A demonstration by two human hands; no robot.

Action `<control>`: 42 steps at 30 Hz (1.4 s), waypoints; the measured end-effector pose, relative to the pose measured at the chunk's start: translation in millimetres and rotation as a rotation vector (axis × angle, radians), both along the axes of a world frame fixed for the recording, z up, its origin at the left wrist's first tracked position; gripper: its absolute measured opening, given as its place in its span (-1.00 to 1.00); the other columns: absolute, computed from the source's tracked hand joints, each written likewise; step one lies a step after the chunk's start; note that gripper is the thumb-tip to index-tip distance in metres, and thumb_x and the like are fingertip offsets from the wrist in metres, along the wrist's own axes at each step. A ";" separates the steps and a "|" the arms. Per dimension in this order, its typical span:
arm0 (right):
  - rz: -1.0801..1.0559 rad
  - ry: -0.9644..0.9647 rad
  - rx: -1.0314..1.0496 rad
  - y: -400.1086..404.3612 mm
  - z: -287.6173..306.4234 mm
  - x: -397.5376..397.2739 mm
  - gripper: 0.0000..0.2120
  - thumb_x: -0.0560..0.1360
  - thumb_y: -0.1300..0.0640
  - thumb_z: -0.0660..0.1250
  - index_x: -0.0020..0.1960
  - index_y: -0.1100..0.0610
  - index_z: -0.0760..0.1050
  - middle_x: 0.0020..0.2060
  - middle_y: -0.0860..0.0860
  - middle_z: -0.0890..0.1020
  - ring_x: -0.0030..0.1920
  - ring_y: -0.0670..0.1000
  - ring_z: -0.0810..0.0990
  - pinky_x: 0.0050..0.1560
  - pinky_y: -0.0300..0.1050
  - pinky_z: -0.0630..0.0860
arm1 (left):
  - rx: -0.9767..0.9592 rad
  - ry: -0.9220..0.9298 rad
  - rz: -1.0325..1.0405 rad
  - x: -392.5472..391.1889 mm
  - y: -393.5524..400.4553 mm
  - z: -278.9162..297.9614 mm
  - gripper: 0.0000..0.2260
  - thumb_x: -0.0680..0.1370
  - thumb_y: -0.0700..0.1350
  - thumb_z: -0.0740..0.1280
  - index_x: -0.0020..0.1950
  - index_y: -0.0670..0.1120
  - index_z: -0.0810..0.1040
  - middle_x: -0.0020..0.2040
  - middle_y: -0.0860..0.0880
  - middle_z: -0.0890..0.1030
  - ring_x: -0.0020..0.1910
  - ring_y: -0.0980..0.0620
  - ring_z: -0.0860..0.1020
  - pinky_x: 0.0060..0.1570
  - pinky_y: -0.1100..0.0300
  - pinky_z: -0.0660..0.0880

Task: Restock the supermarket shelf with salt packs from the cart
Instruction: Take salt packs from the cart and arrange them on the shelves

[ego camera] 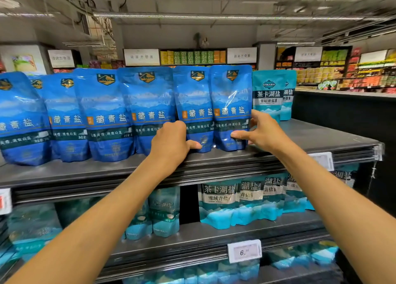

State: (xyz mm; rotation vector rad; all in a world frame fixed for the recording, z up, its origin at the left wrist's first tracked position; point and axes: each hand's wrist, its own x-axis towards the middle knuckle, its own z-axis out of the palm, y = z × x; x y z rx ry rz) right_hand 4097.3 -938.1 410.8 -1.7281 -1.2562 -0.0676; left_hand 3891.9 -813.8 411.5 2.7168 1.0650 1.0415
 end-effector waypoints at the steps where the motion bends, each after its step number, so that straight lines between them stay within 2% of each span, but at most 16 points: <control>1: -0.015 -0.007 0.009 1.0 -1.0 -1.0 -0.49 0.30 -0.06 0.59 0.19 -0.01 0.56 -0.04 -0.16 0.66 -0.14 -0.13 0.56 0.03 0.06 0.60 | -0.015 -0.003 0.004 0.3 -1.8 0.4 -0.46 0.38 0.19 0.50 -0.32 -0.09 0.21 -0.27 -0.07 0.39 -0.14 -0.23 0.46 -0.22 0.01 0.37; 4: -0.042 -0.003 0.006 -0.5 -4.6 -5.0 -0.52 0.37 -0.04 0.56 0.22 0.03 0.52 -0.14 -0.18 0.58 -0.21 -0.13 0.51 -0.16 -0.15 0.50 | -0.015 -0.004 0.016 -0.2 -5.5 0.8 -0.46 0.38 0.19 0.50 -0.35 -0.11 0.21 -0.36 -0.05 0.32 -0.24 -0.18 0.39 -0.27 0.02 0.35; 7: -0.087 0.065 -0.038 -4.9 -8.2 -6.5 -0.53 0.36 -0.10 0.55 0.12 0.07 0.45 -0.22 -0.10 0.53 -0.24 -0.08 0.50 -0.28 -0.20 0.38 | 0.027 -0.022 0.017 -4.5 -6.2 -3.6 -0.42 0.38 0.23 0.48 -0.37 -0.12 0.19 -0.41 -0.05 0.32 -0.30 -0.16 0.40 -0.33 0.04 0.31; 11: -0.136 0.109 -0.061 -14.4 -9.4 -8.7 -0.32 0.32 -0.19 0.55 0.22 0.14 0.36 -0.09 0.04 0.57 -0.12 -0.01 0.55 -0.21 -0.18 0.42 | 0.106 -0.085 0.035 -14.0 -9.8 -9.6 -0.48 0.41 0.30 0.42 -0.22 -0.14 0.34 -0.36 -0.04 0.42 -0.29 -0.10 0.42 -0.36 0.07 0.32; 14: -0.145 0.090 -0.057 -30.1 -11.9 -12.7 -0.30 0.34 -0.24 0.51 0.27 0.13 0.33 -0.03 0.05 0.56 -0.04 -0.01 0.55 -0.14 -0.18 0.44 | 0.172 -0.199 0.015 -20.5 -17.7 -15.6 -0.53 0.49 0.29 0.34 -0.13 -0.13 0.38 -0.38 -0.03 0.48 -0.33 -0.05 0.48 -0.40 0.07 0.35; 17: -0.180 -0.006 0.136 -56.8 -25.2 -17.2 -0.53 0.44 -0.14 0.46 0.18 0.10 0.42 -0.02 -0.01 0.58 0.01 -0.06 0.56 -0.02 -0.24 0.40 | 0.173 -0.449 -0.141 -21.4 -41.5 -29.7 -0.73 0.56 0.13 0.32 -0.12 -0.04 0.40 -0.42 0.07 0.48 -0.40 0.09 0.48 -0.36 0.10 0.43; 19: -0.197 -0.104 0.347 -81.4 -41.5 -21.5 -0.77 0.52 -0.01 0.41 0.08 0.07 0.49 -0.04 -0.05 0.61 -0.02 -0.14 0.58 -0.02 -0.35 0.41 | 0.053 -0.622 -0.315 -13.9 -68.8 -47.4 -0.82 0.58 0.04 0.33 -0.12 -0.01 0.42 -0.39 0.06 0.49 -0.42 0.07 0.47 -0.38 0.18 0.43; 21: -0.201 -0.128 0.485 -109.2 -61.5 -24.8 -0.94 0.56 0.09 0.36 0.01 0.06 0.52 -0.12 -0.10 0.62 -0.08 -0.16 0.59 -0.05 -0.34 0.47 | -0.117 -0.687 -0.474 -2.4 -99.4 -69.4 -0.88 0.57 0.00 0.30 -0.11 0.01 0.44 -0.32 0.02 0.51 -0.41 0.04 0.45 -0.40 0.19 0.42; 24: -0.194 -0.026 0.531 -149.8 -96.7 -24.9 -0.97 0.58 0.15 0.34 -0.02 0.03 0.54 -0.21 -0.13 0.62 -0.17 -0.08 0.61 -0.12 -0.30 0.52 | -0.339 -0.667 -0.656 19.1 -139.1 -102.6 -0.91 0.59 -0.01 0.27 -0.10 0.03 0.47 -0.32 -0.02 0.55 -0.42 0.09 0.49 -0.43 0.26 0.41; 26: -0.192 0.097 0.535 -176.0 -124.5 -26.2 -0.97 0.59 0.10 0.33 0.01 0.00 0.53 -0.26 -0.05 0.62 -0.28 -0.02 0.62 -0.22 -0.19 0.57 | -0.490 -0.657 -0.771 34.5 -160.5 -124.8 -0.88 0.60 0.02 0.25 -0.10 0.03 0.48 -0.36 -0.05 0.54 -0.47 0.17 0.45 -0.44 0.36 0.35; 29: -0.284 0.230 0.542 -216.0 -168.5 -25.8 -0.93 0.59 0.01 0.32 0.02 0.00 0.53 -0.33 0.05 0.62 -0.45 0.02 0.57 -0.41 -0.14 0.55 | -0.688 -0.598 -0.861 60.0 -187.8 -161.9 -0.85 0.60 0.04 0.26 -0.14 0.05 0.48 -0.39 -0.08 0.51 -0.53 0.12 0.35 -0.48 0.34 0.29; 31: -0.401 0.299 0.530 -244.6 -199.0 -28.2 -0.89 0.56 0.01 0.32 0.02 0.02 0.54 -0.35 0.07 0.63 -0.47 0.02 0.56 -0.43 -0.18 0.53 | -0.829 -0.555 -0.891 76.0 -206.0 -191.7 -0.83 0.63 -0.03 0.25 -0.16 0.04 0.49 -0.39 -0.08 0.51 -0.53 0.03 0.31 -0.49 0.28 0.28; 33: -0.526 0.361 0.522 -274.8 -229.3 -33.7 -0.96 0.57 0.08 0.34 -0.01 0.03 0.55 -0.37 0.07 0.62 -0.49 0.00 0.55 -0.44 -0.21 0.51 | -0.946 -0.486 -0.914 90.6 -223.9 -221.6 -0.82 0.65 -0.15 0.22 -0.14 -0.01 0.48 -0.38 -0.10 0.51 -0.52 -0.02 0.29 -0.50 0.22 0.27; 36: -0.719 0.443 0.473 -323.2 -272.7 -51.8 -0.91 0.57 0.19 0.35 -0.06 0.02 0.57 -0.39 0.09 0.61 -0.49 -0.01 0.53 -0.47 -0.15 0.50 | -1.105 -0.367 -1.001 108.0 -255.3 -264.3 -0.87 0.64 -0.22 0.23 -0.11 -0.15 0.46 -0.41 -0.10 0.49 -0.56 0.11 0.32 -0.50 0.34 0.26; 39: -0.930 0.533 0.472 -370.4 -310.9 -78.1 -0.95 0.54 0.12 0.37 -0.09 0.00 0.58 -0.38 0.09 0.63 -0.48 -0.04 0.54 -0.49 -0.16 0.51 | -1.279 -0.202 -1.069 122.7 -293.9 -303.6 -0.88 0.63 -0.24 0.25 -0.11 -0.18 0.46 -0.40 -0.10 0.49 -0.58 0.14 0.29 -0.57 0.33 0.20; 42: -1.157 0.588 0.468 -420.5 -347.7 -106.1 -0.90 0.57 0.21 0.35 -0.09 0.05 0.57 -0.41 0.06 0.62 -0.49 -0.06 0.52 -0.49 -0.19 0.48 | -1.329 -0.020 -1.119 130.7 -344.4 -337.9 -0.84 0.62 -0.37 0.19 -0.14 -0.23 0.45 -0.37 -0.19 0.46 -0.57 0.17 0.36 -0.53 0.37 0.28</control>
